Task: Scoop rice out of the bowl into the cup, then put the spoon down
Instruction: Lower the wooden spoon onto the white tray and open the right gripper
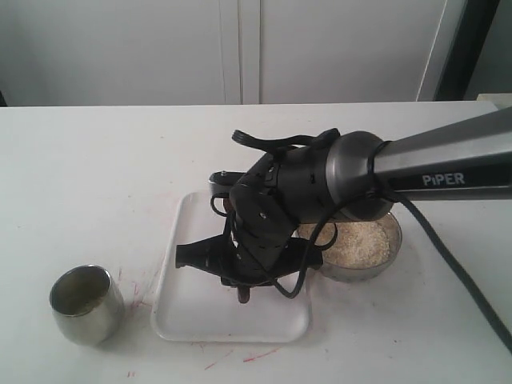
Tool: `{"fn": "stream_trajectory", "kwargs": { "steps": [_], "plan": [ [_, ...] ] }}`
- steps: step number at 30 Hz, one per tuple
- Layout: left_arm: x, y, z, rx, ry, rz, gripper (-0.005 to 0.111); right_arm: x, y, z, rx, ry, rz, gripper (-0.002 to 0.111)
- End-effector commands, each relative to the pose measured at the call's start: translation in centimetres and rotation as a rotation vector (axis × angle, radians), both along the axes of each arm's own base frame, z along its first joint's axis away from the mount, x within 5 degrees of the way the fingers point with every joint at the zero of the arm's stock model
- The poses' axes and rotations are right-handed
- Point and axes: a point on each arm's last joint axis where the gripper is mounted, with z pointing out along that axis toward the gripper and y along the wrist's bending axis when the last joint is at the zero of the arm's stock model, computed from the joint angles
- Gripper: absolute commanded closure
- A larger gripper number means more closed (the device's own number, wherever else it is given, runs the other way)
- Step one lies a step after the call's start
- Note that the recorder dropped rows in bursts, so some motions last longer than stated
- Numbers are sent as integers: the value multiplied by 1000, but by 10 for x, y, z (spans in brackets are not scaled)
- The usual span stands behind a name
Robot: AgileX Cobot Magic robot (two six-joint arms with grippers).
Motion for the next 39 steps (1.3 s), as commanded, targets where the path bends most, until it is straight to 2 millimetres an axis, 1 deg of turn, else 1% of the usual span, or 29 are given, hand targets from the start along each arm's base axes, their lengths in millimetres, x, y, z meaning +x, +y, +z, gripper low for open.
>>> {"fn": "stream_trajectory", "kwargs": {
  "steps": [1, 7, 15, 18, 24, 27, 34, 36, 39],
  "plan": [
    [0, 0, 2, -11, -7, -7, 92, 0, 0, 1, -15, 1, 29, 108],
    [0, 0, 2, -11, -7, -7, 92, -1, 3, -5, -7, 20, 39, 108],
    [0, 0, 2, -11, -7, -7, 92, 0, 3, -5, -3, 13, 41, 108],
    [0, 0, 2, -11, -7, -7, 92, 0, 3, -5, -3, 13, 41, 103],
    [0, 0, 2, -11, -7, -7, 92, 1, 5, -4, 20, -6, 37, 84],
    [0, 0, 2, -11, -7, -7, 92, 2, 6, -3, 28, -15, 38, 77],
    [0, 0, 2, -11, -7, -7, 92, 2, 5, -2, 31, -18, 38, 76],
    [0, 0, 2, -11, -7, -7, 92, 2, 5, 3, 38, -27, 38, 77],
    [0, 0, 2, -11, -7, -7, 92, 0, 4, 16, 51, -53, 48, 76]
  ]
}}
